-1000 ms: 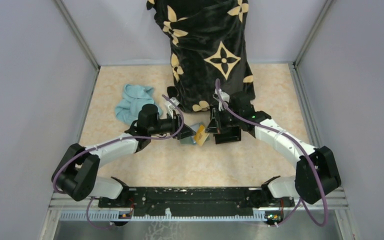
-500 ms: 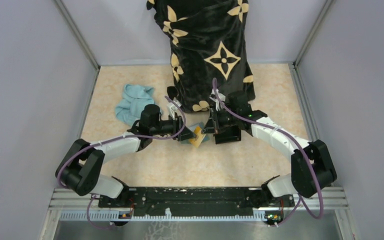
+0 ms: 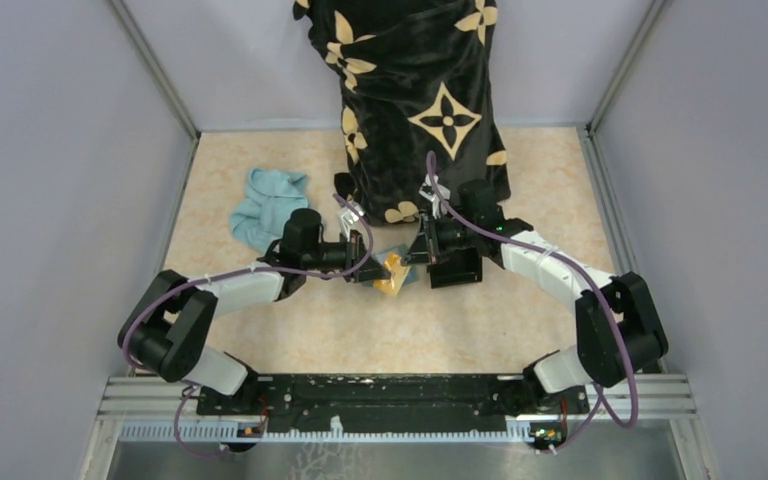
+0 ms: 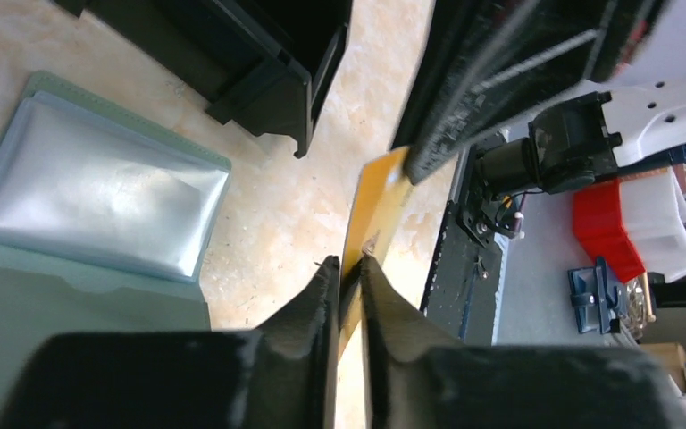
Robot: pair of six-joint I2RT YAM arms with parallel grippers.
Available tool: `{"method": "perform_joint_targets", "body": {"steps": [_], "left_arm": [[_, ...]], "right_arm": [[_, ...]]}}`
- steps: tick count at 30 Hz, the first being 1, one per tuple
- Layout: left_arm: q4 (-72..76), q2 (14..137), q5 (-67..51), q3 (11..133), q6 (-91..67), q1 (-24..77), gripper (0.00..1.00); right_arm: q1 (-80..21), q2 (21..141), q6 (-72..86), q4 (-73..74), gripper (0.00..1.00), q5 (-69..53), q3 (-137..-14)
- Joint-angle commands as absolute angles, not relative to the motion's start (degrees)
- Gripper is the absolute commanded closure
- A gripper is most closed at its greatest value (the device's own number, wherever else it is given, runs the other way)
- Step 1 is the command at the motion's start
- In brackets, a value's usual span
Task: Put the credit cards into the card holder
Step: Pick up the credit card from the storage box.
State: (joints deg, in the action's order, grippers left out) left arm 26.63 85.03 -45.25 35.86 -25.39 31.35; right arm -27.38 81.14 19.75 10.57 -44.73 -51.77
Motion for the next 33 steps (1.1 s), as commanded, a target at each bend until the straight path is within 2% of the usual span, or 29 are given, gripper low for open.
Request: {"method": "perform_joint_targets", "body": {"steps": [1,2,3,4,6,9,11,15,20,33], "left_arm": [[30.45,85.97,-48.48,37.01,-26.24,30.73,0.93],[31.06,86.16,-48.94,36.94,-26.58,30.66,0.99],[31.68,86.41,-49.54,36.82,-27.08,30.54,1.00],[32.22,86.60,-50.08,36.75,-27.52,30.44,1.00],[32.96,86.75,-50.60,36.57,-28.22,30.24,1.00],[33.14,86.34,-49.73,36.22,-28.82,29.77,1.00],[33.13,85.91,-48.71,36.08,-29.62,29.55,1.00],[34.64,85.50,-46.78,35.78,-33.91,29.42,1.00],[45.64,85.49,-44.91,31.67,-44.33,29.39,1.00],[68.13,91.71,-44.56,26.84,-60.22,29.38,1.00]], "right_arm": [[-26.17,81.39,20.81,5.72,1.00,-48.71,-53.45],[-26.05,81.31,20.71,5.60,1.00,-48.89,-53.37],[-25.88,81.26,20.55,5.64,1.00,-49.02,-53.24],[-25.64,81.11,20.56,5.56,0.95,-49.07,-53.15],[-25.08,80.33,20.40,5.35,0.75,-48.12,-52.61],[-24.04,77.34,22.00,1.78,0.50,-46.61,-49.96],[-23.93,75.23,22.54,-0.16,0.42,-44.46,-47.81],[-23.91,71.33,24.30,-5.44,0.40,-40.19,-42.52],[-23.99,69.37,28.49,-15.67,0.40,-39.69,-36.14],[-26.22,73.54,37.10,-33.63,0.49,-41.31,-30.99]]}}
